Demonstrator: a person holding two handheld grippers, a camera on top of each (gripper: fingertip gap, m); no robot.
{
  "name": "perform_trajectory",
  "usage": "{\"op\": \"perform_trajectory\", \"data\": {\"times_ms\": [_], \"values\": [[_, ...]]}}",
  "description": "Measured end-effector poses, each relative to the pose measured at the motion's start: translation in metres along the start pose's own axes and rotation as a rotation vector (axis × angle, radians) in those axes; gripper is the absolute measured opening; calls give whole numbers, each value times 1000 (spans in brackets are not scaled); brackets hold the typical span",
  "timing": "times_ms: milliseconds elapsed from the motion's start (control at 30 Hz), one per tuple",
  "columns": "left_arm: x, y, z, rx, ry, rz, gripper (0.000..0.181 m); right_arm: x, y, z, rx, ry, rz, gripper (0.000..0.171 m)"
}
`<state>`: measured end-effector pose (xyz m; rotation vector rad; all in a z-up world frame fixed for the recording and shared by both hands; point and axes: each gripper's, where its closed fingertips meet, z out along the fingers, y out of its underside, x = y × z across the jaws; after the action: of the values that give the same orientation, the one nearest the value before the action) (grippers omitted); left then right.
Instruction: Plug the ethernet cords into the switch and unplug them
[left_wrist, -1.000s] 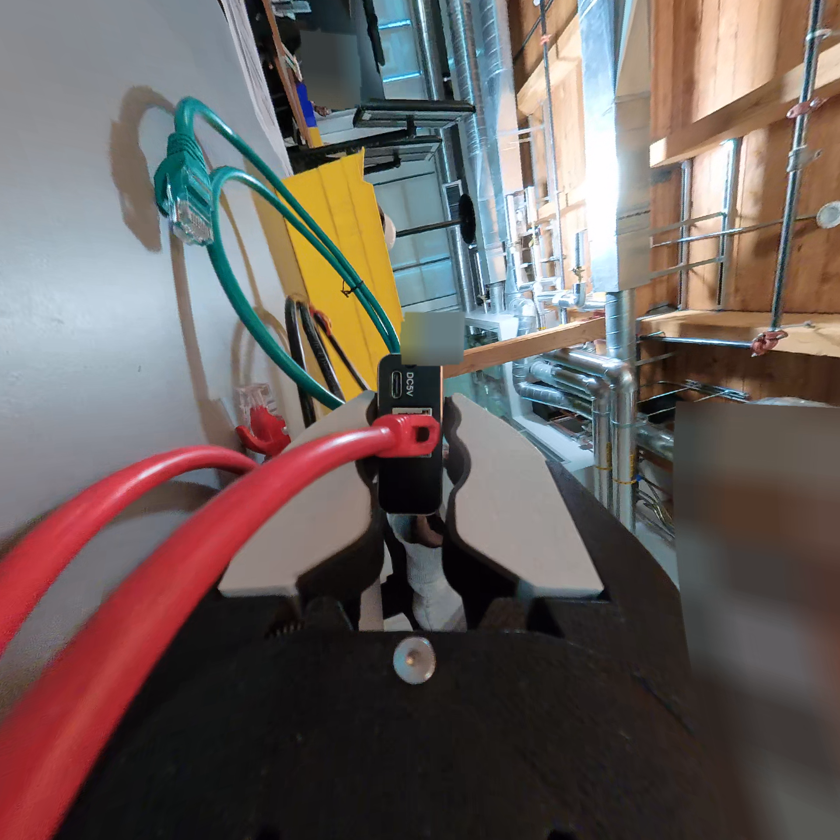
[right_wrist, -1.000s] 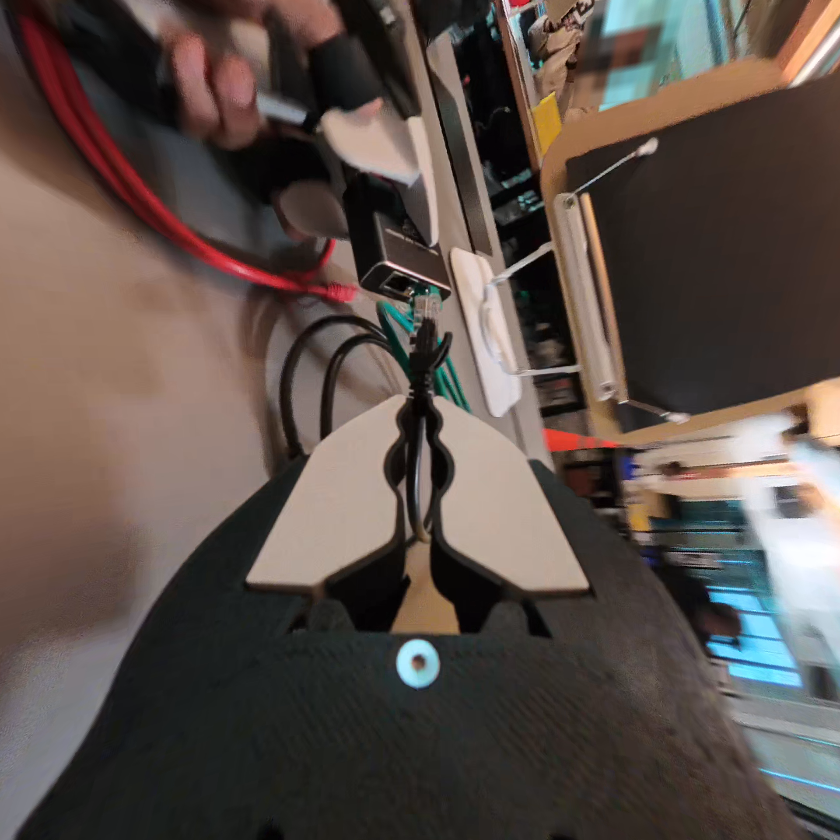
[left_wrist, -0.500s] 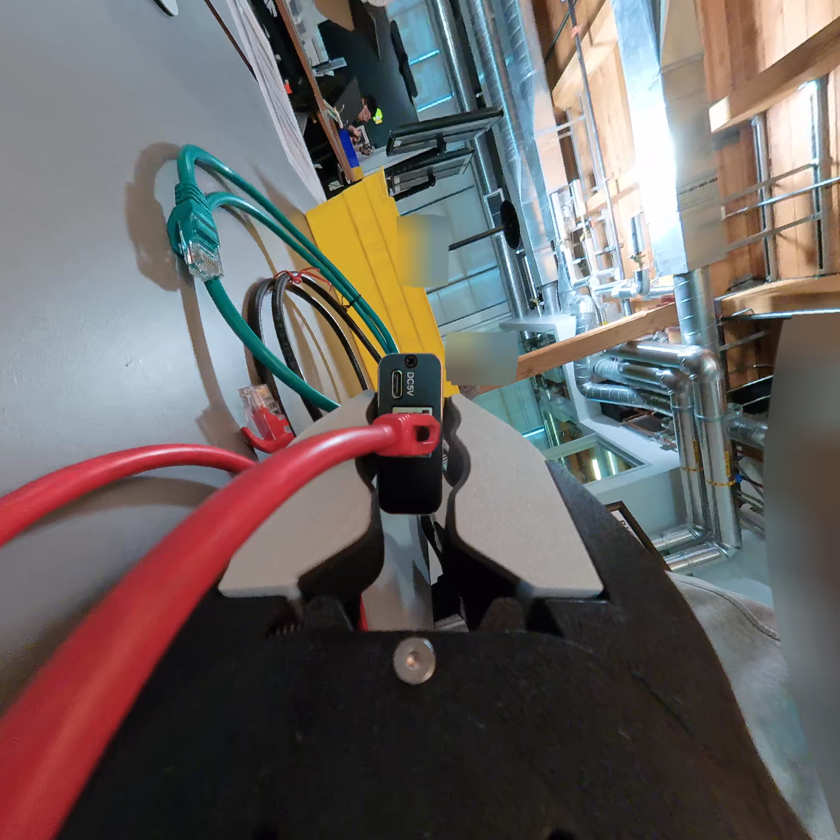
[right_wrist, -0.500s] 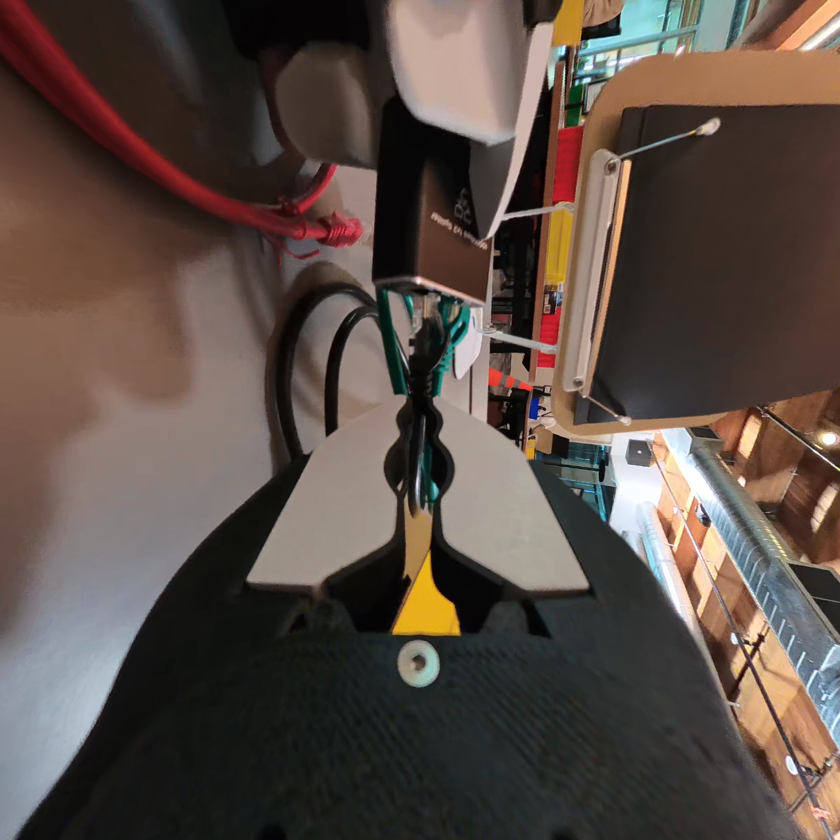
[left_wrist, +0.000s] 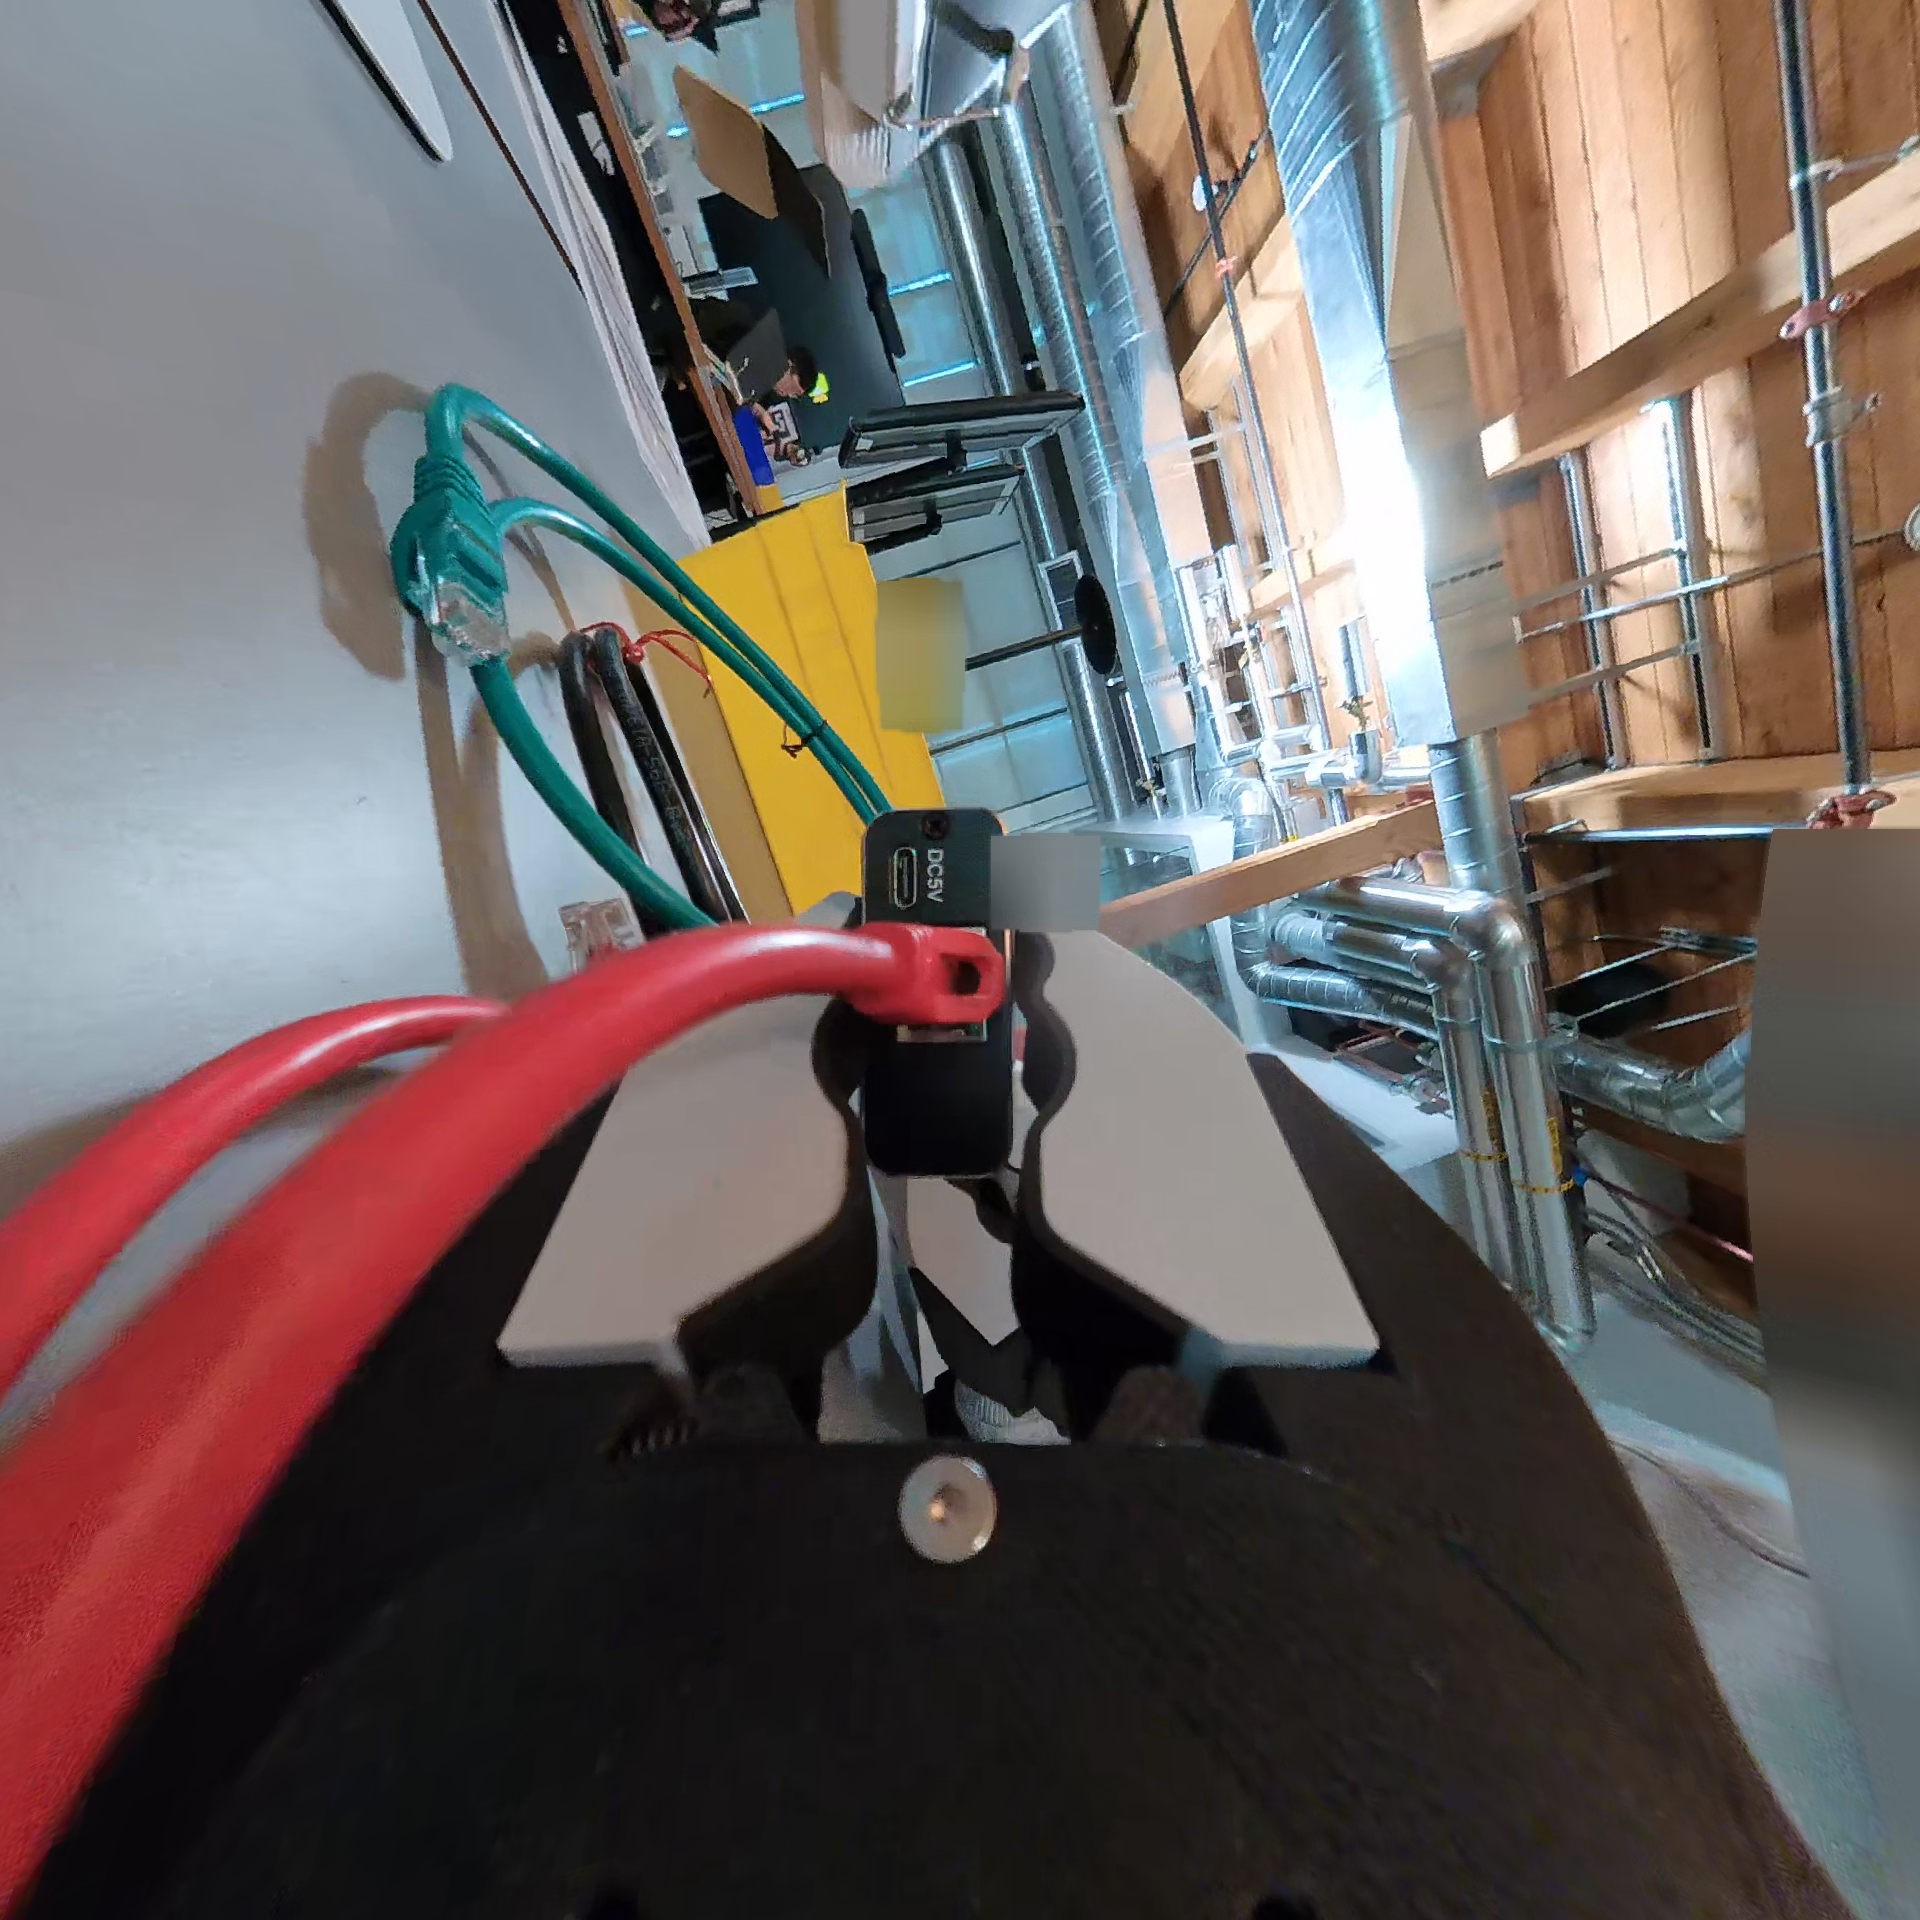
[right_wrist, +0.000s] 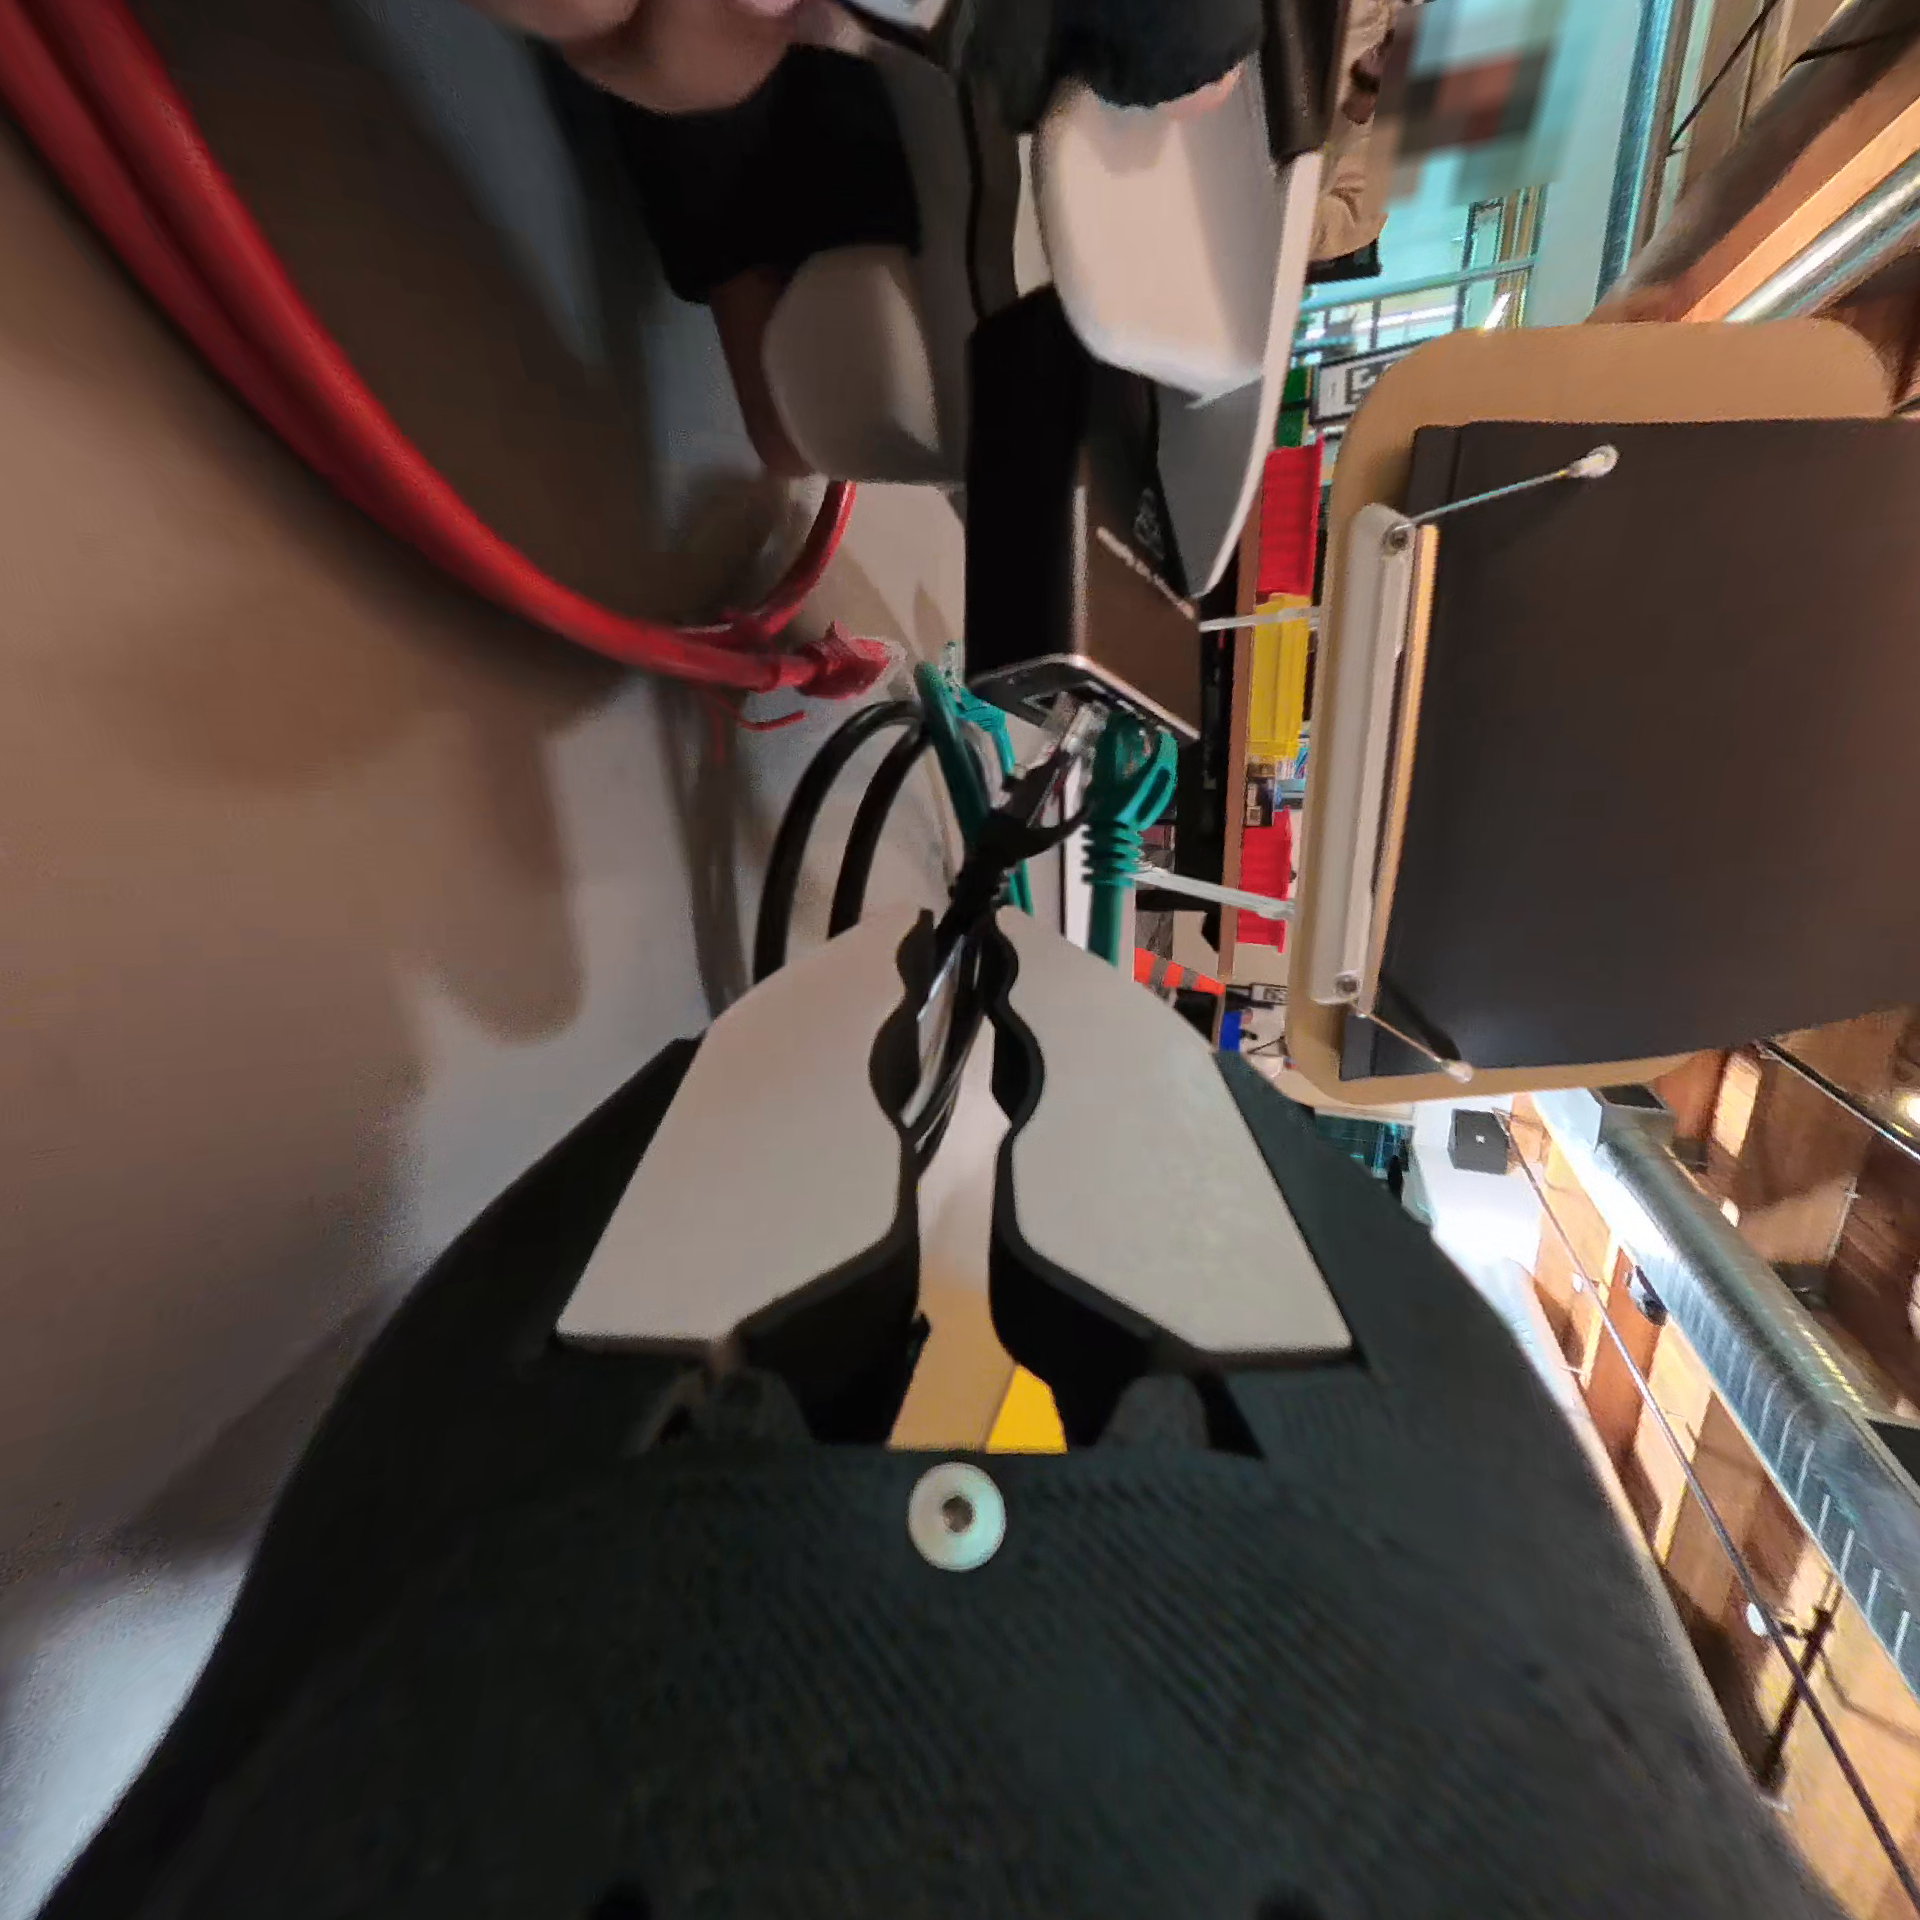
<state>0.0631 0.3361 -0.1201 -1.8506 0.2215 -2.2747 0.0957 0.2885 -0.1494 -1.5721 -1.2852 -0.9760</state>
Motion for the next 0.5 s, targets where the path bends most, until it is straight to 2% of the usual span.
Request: {"op": "perform_trajectory", "data": {"times_ms": [67, 200, 267, 400, 500], "values": [[-1, 2, 2, -21, -8, 17, 23, -7, 4, -1, 21, -35, 65, 12], [-2, 4, 9, -56, -26, 67, 24, -10, 1, -10, 75, -107, 409, 18], [-1, 4, 8, -56, -24, 82, 24, -10, -10, -16, 172, -151, 642, 16], [4, -1, 3, -23, 1, 82, 24, 7, -17, -32, 294, -150, 821, 0], [4, -6, 2, 7, 12, 67, 24, 24, -23, -45, 353, -216, 1001, 4]]}}
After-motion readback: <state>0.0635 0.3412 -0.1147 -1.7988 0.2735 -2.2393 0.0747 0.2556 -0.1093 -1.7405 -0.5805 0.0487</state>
